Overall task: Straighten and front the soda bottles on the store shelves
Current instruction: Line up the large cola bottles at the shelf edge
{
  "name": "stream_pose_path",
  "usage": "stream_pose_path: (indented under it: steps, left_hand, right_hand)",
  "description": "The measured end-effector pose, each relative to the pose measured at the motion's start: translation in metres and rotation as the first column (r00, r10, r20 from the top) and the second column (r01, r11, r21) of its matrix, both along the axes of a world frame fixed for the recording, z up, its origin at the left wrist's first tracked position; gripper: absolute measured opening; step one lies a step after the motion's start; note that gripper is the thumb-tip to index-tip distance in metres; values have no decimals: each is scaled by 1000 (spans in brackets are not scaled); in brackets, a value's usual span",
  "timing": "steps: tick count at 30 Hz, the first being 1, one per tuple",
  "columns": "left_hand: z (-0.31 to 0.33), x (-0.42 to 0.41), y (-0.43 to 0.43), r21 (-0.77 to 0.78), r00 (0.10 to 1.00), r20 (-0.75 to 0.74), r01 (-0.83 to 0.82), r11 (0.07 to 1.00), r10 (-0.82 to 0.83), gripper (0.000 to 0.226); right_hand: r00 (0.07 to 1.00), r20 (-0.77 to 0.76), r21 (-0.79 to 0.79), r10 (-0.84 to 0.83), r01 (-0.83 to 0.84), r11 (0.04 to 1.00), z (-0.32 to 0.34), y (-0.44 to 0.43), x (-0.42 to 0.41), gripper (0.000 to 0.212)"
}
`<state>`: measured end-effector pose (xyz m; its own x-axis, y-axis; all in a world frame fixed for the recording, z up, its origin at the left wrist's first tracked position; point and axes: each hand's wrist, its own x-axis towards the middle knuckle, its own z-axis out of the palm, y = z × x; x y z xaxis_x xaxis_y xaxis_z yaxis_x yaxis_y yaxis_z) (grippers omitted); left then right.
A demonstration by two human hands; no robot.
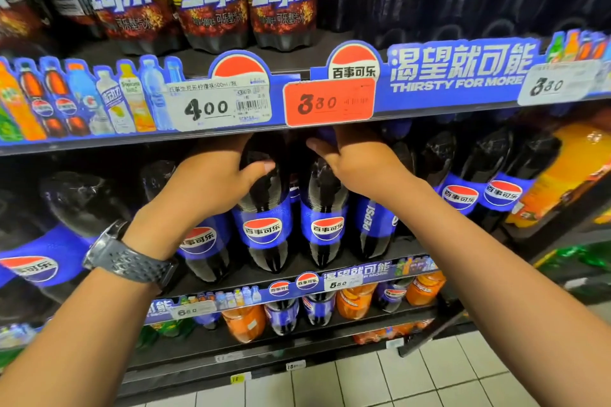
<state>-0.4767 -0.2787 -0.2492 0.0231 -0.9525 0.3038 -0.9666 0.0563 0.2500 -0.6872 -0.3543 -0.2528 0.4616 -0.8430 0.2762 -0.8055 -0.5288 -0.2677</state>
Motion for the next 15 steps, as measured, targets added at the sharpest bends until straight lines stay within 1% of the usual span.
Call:
stream_pose_path:
  steps: [2, 3, 5, 6, 8, 10, 13, 15]
  left_hand:
    - [0, -2, 4, 7, 999, 14, 35, 999, -35, 58]
    - [2, -2, 4, 7, 999, 33, 31, 1000, -31, 57]
    - [1, -3, 6, -51, 990, 122, 76, 996, -69, 54]
    - [0, -3, 6, -72, 982, 165, 106, 992, -93, 54]
    - [1, -13, 8, -61, 969, 221, 123, 991, -106, 55]
    - [0, -27, 7, -94, 959, 262, 137, 986, -108, 55]
    - [3, -54, -1, -129, 952, 261, 197, 972, -158, 58]
    - [2, -66, -10, -109, 954, 243, 206, 972, -175, 63]
  right_hand:
    - [995, 97, -4, -19, 19, 1000, -1, 0, 2, 56]
    - [992, 122, 12, -14, 13, 1000, -2, 0, 0, 56]
    - [981, 192, -3, 18, -18, 1000, -1, 3, -6, 52]
    - [971, 239, -37, 27, -19, 999, 1, 6, -12, 48]
    - [956, 291, -134, 28, 12, 991, 4, 12, -25, 37]
    - [961, 278, -226, -4, 69, 972, 7, 15, -41, 29]
    - [967, 226, -312, -121, 190, 931, 12, 11, -67, 29]
    - [975, 169, -327, -142, 191, 925, 15, 4, -82, 30]
